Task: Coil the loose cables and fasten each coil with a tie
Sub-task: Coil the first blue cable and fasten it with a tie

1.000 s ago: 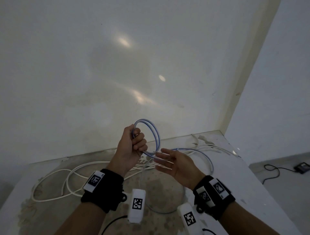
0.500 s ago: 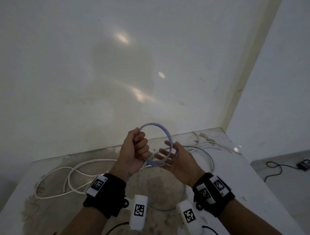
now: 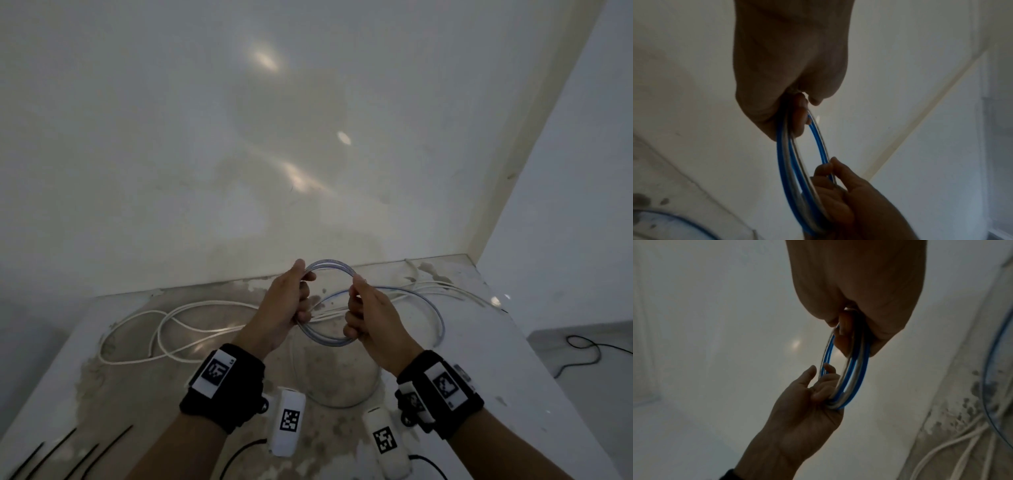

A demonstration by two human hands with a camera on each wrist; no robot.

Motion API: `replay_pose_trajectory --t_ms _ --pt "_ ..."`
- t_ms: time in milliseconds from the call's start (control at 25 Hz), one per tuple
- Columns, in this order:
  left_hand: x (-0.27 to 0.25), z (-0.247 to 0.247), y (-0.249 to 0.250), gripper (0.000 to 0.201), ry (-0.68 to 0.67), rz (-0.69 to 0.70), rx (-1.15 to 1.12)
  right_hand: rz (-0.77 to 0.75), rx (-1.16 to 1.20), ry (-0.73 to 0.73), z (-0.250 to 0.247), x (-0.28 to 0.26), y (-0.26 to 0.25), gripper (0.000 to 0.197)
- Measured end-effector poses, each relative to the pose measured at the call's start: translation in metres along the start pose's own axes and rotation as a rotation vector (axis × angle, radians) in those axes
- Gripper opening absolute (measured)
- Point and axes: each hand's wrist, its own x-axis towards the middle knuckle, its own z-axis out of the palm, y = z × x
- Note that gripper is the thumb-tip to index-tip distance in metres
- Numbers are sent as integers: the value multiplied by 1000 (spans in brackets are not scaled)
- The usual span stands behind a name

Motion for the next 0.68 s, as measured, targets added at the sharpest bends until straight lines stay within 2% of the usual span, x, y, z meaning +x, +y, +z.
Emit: replay_pose_trajectory --t_ms 120,240,360,560,680 --pt "-10 -4 -25 33 37 -9 69 112 91 -76 1 -3 14 41" --pt "-26 -23 -47 34 105 -113 -40 276 280 -208 7 -5 36 48" --pt "-42 -56 -59 31 166 -167 -144 353 338 -291 25 -8 65 47" --pt "-63 -123 -77 30 250 -177 -219 346 241 -310 81 -14 105 40" --pt "-75 -172 -86 32 305 -176 -346 385 315 -258 130 -25 133 44"
